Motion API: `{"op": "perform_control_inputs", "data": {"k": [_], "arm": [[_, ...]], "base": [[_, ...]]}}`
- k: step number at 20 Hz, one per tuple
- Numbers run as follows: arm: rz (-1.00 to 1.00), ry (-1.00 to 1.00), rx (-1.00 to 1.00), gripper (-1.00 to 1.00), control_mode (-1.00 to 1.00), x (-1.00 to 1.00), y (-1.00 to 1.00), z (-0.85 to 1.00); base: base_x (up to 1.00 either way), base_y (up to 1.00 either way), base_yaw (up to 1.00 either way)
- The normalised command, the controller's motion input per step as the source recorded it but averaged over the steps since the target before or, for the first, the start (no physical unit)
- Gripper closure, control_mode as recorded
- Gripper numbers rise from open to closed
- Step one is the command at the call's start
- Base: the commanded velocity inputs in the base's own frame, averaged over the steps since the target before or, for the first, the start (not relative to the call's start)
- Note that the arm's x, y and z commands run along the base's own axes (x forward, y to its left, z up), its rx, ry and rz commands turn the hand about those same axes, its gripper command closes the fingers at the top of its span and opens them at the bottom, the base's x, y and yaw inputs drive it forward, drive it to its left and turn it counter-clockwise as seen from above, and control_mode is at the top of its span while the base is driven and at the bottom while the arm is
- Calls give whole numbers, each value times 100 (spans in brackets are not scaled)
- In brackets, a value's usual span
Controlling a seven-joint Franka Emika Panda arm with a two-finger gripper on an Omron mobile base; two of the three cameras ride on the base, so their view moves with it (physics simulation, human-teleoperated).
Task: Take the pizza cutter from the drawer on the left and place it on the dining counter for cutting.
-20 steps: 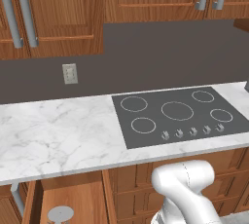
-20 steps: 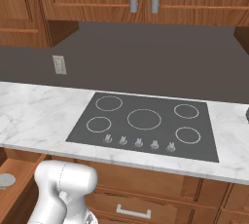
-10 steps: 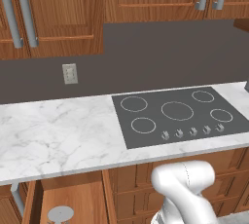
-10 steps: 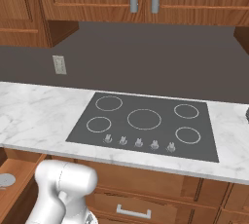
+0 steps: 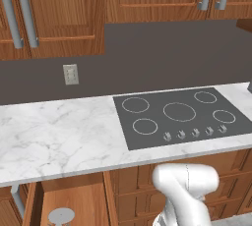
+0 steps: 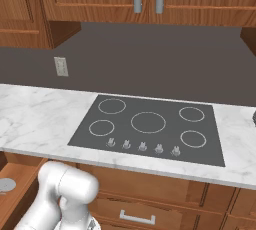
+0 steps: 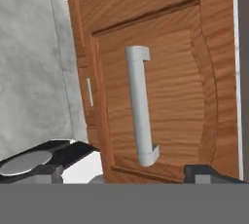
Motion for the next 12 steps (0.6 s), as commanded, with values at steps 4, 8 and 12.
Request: {"op": "perform_control_inputs", "data": {"k": [4, 8, 12], "arm": [[-11, -6, 4, -100, -100, -30, 0, 86], [-14, -5, 8, -100, -100, -27, 0, 94], [-16, -10, 6, -100, -100, -21, 0, 99]], "base": [[0, 0, 0], [0, 0, 0], [0, 0, 0]]}}
